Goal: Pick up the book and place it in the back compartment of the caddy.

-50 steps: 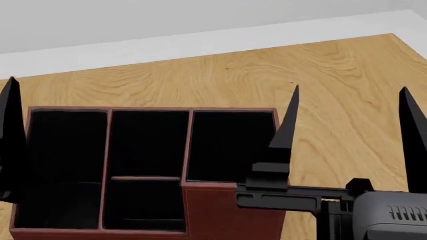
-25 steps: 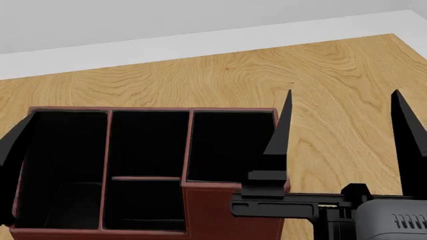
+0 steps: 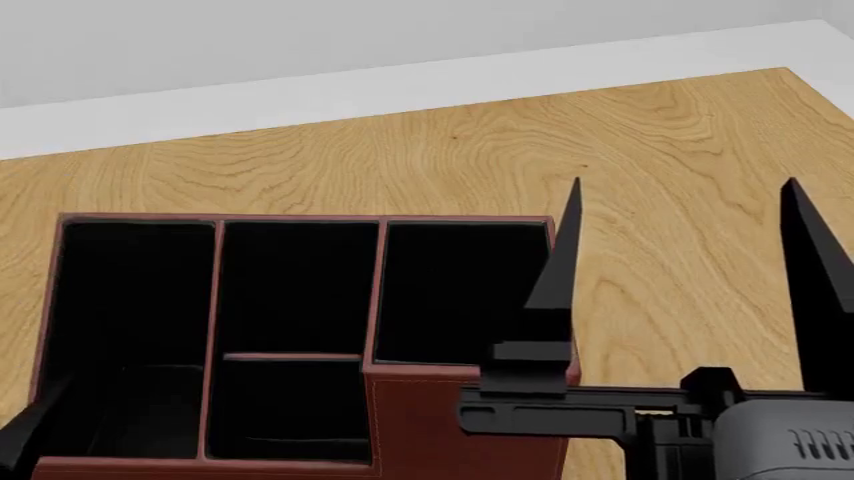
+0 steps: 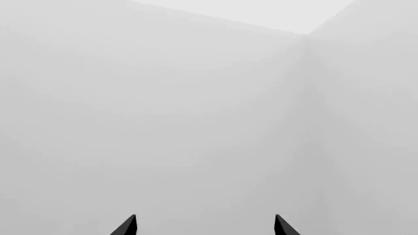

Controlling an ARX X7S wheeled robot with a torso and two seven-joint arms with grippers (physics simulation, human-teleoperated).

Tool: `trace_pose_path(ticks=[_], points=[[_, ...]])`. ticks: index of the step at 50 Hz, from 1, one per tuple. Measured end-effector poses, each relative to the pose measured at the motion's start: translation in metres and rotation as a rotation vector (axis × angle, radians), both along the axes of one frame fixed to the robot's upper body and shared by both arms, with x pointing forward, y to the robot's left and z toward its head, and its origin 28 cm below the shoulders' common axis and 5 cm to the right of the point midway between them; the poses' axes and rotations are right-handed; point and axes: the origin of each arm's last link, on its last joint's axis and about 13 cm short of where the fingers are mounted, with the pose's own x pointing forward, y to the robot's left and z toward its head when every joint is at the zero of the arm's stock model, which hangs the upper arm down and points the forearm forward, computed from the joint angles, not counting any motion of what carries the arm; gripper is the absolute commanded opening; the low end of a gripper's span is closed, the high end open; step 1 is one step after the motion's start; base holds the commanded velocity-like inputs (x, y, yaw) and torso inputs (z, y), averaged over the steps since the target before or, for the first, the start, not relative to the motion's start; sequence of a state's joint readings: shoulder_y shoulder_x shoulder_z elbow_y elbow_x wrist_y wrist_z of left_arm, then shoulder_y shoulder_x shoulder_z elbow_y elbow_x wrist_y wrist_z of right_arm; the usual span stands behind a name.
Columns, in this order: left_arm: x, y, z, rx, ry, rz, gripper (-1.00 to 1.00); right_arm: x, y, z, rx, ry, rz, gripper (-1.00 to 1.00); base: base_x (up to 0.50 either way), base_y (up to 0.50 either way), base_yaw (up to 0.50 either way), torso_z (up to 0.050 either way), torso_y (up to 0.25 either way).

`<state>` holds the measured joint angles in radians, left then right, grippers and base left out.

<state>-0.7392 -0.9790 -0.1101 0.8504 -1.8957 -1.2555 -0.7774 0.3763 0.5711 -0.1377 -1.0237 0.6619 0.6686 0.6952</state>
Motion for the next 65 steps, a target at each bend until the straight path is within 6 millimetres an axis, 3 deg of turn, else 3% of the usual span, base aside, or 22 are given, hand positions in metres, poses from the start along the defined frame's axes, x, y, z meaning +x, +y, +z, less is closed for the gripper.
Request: trace_pose_path(ticks=[37,65], points=[[0.018,0.017,-0.014,0.083,0.095,0.057,1.0,0.003,0.001,-0.001,0.001,0.011,0.015,1.0,0.0,0.0,0.0,0.0,0.0],[0.043,0.03,-0.042,0.108,0.2,0.114,1.0,0.003,0.002,-0.002,0.002,0.013,0.014,1.0,0.0,0.0,0.0,0.0,0.0]])
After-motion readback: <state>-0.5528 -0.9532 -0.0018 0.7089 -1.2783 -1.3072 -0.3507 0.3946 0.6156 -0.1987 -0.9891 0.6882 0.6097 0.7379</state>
